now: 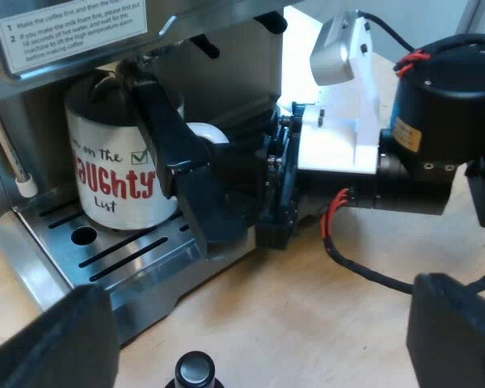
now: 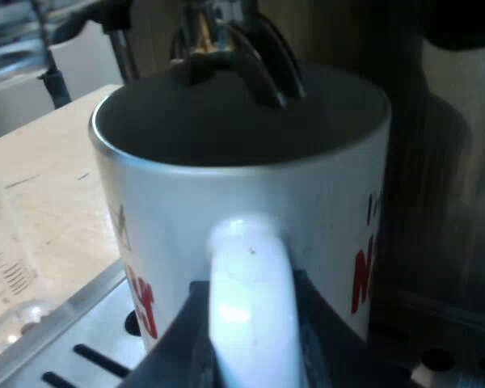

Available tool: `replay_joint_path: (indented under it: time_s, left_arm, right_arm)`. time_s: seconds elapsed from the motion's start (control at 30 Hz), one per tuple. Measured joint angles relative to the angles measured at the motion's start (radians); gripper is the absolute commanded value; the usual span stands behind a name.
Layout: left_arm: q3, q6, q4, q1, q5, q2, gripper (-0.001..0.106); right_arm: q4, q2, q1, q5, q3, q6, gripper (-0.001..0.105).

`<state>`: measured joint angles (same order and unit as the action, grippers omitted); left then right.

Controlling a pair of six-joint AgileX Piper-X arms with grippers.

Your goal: Remove mug from coffee machine

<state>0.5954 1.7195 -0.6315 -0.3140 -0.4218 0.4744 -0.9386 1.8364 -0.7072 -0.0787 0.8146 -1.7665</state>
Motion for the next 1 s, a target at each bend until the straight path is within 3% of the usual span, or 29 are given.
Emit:
replay_joint_path:
  time_s: [0.23,1.0]
  left_arm:
    - [0.000,0.000,0.000,0.000,0.000,0.000,0.087]
    - [0.000,0.000,-0.002,0.000,-0.022,0.000,0.087]
  right_arm:
    - [0.006,-0.048,-0.004,0.006,-0.060,0.000,0.000]
    - [0.030,-0.369,-0.004,0.006,-0.387,-0.005,0.000]
